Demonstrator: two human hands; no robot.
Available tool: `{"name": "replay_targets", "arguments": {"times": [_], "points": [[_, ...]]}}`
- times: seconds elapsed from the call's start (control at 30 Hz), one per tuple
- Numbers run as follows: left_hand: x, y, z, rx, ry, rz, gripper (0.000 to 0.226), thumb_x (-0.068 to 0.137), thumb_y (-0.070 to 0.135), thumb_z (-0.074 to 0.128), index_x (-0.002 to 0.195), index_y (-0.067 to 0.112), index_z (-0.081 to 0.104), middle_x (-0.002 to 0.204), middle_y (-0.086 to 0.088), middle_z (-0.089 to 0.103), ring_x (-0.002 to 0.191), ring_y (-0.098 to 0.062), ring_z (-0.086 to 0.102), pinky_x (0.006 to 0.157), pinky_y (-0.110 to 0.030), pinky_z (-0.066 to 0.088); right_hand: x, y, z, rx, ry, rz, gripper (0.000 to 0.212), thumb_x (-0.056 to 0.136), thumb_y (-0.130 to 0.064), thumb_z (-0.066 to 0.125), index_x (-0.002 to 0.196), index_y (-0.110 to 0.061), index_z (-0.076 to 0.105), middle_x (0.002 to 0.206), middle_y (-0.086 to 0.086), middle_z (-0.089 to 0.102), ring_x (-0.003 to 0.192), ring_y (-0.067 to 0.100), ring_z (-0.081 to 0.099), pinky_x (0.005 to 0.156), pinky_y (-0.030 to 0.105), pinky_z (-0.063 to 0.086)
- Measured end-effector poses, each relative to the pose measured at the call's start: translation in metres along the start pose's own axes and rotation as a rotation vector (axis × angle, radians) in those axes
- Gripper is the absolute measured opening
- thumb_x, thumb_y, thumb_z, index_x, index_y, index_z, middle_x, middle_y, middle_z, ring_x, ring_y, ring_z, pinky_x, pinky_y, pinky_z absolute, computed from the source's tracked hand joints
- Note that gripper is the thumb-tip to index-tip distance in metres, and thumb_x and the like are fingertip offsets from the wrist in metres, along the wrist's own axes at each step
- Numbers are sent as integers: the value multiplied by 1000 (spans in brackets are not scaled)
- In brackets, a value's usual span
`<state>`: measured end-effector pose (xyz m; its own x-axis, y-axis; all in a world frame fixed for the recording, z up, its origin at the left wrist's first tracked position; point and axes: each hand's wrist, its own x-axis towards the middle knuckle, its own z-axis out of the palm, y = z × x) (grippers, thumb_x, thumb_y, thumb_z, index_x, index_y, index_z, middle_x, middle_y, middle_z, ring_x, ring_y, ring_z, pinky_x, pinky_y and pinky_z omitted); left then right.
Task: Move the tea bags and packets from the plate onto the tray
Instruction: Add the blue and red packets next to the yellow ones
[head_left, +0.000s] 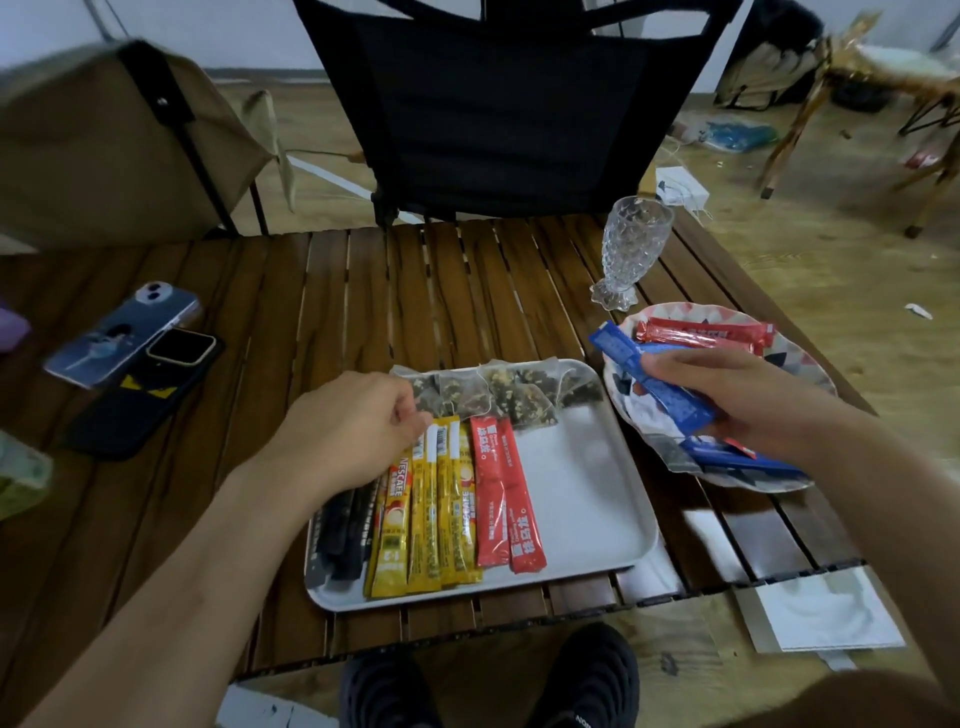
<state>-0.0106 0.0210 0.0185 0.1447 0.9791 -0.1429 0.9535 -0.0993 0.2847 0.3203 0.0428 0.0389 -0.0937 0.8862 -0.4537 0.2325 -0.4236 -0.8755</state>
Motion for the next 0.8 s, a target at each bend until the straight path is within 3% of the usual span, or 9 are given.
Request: {"name": "replay_targets", "arguments": {"times": [0.1,0.17,0.3,0.4,0.47,0.57,0.7,0.8], "points": [[-3,-2,-2,8,6,3,31,99,49,54,77,28,58,69,9,61,61,-4,56,51,-23,36,-4,-6,20,82,-80,-15,15,88,-18,64,98,-9,70,94,10,74,80,16,70,68,23,57],[-4,-4,-4,4,15,-3,30,99,49,53,80,27,61,69,8,58,61,-3,55,51,-22,35,-6,-8,34,148,-109,25,17,91,-12,61,106,-7,66,99,16,72,85,22,73,75,30,58],[-4,-9,-5,-44,3,-17,29,99,49,54,82,26,61,73,5,66,66,-7,61,56,-25,44,-8,-6,61,-12,-169,26,17,93,-6,57,107,0,62,97,13,75,73,17,68,67,29,51],[-4,-12,-5,-46,-1,-21,31,98,49,54,80,25,60,73,5,67,66,-9,63,59,-27,50,-8,-1,77,-137,-199,8,18,94,-17,63,96,0,63,92,11,72,74,18,59,69,31,47],[-4,-15,-6,-41,4,-25,31,98,50,55,80,25,60,73,5,67,66,-8,63,59,-27,50,-6,4,83,-217,-187,-11,27,98,-32,57,102,-7,66,95,6,75,79,17,62,74,33,49],[-4,-18,-7,-54,5,-30,30,98,50,55,81,26,62,72,5,67,66,-8,63,61,-29,52,-2,11,85,-294,-134,-14,21,95,-36,60,109,-20,61,98,1,76,90,15,71,79,32,56],[-4,-20,-7,-41,-22,-33,31,98,49,55,82,23,63,74,4,68,68,-11,65,67,-34,57,-3,14,87,-378,-129,-63,16,90,-31,69,104,-24,69,93,-5,76,81,2,68,55,10,47],[-5,-20,-7,-38,-31,-32,32,98,48,54,82,23,63,74,3,69,69,-10,65,68,-34,57,-3,18,96,-356,-147,-74,15,88,-29,72,98,-18,72,88,-5,76,71,-3,67,57,14,47]]}}
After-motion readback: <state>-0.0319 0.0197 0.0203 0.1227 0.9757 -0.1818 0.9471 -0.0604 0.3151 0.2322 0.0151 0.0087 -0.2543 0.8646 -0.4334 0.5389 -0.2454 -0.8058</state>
